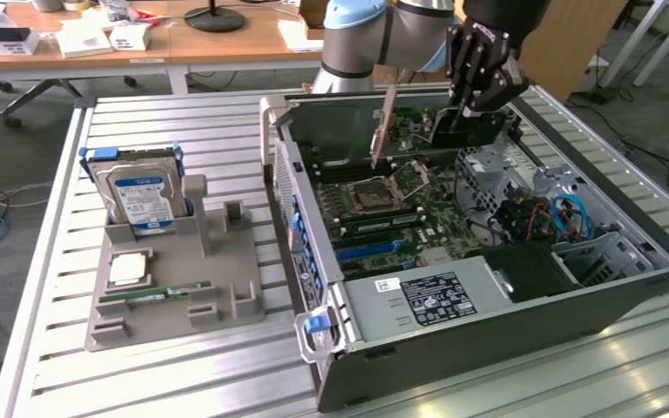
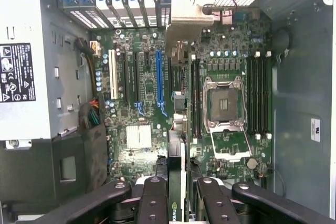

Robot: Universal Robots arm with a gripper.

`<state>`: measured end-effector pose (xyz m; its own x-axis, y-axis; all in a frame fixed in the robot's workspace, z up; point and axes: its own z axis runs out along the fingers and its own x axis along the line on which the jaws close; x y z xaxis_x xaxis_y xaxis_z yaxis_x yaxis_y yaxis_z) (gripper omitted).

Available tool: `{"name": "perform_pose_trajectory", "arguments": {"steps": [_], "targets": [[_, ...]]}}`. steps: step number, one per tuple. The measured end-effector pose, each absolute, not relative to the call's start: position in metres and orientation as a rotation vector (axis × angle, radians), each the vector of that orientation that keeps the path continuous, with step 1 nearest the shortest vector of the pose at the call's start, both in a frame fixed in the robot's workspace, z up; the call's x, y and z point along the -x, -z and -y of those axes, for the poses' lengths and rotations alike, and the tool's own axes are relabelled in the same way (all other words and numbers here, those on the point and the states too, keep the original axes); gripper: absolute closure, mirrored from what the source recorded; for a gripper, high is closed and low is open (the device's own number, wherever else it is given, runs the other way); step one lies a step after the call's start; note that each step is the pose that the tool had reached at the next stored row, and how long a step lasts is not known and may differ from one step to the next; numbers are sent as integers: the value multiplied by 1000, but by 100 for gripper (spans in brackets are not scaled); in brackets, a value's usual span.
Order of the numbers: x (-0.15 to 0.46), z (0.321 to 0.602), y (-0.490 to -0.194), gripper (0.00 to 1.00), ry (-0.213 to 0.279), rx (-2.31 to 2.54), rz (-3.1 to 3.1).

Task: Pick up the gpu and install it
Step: 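Insert the gpu into the slot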

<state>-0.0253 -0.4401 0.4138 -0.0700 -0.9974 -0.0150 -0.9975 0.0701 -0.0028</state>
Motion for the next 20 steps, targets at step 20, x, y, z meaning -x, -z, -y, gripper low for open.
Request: {"name": "perform_pose_trajectory", "arguments": {"steps": [20], "targets": [[26, 440, -397, 74, -13, 2133, -2288]]}}
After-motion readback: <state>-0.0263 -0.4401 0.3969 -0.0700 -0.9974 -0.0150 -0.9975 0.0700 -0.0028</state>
